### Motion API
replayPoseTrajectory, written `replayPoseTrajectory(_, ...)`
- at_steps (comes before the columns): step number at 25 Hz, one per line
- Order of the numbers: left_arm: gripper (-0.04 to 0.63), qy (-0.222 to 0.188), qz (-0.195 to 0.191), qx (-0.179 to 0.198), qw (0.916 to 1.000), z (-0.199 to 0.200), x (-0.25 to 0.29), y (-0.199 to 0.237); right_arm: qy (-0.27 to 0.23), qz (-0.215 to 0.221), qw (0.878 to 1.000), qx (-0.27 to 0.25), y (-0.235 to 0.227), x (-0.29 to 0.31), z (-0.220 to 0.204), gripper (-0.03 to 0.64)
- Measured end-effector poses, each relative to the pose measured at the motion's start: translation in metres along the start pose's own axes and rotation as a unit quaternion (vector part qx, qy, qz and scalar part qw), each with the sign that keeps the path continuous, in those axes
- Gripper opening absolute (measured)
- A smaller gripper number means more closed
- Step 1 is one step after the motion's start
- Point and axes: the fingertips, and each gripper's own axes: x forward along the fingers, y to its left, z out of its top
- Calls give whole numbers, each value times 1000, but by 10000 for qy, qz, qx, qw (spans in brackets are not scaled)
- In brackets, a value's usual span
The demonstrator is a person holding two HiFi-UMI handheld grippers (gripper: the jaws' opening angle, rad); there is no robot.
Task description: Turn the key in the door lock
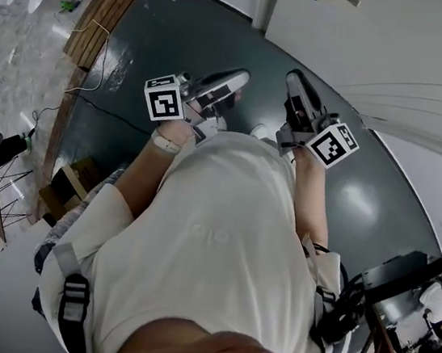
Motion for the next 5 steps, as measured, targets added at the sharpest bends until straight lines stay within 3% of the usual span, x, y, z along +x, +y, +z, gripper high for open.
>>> replayPoseTrajectory(5, 8, -15, 36, -21, 10000, -2, -2, 0, 11, -34, 10000, 1, 0, -3, -1, 74)
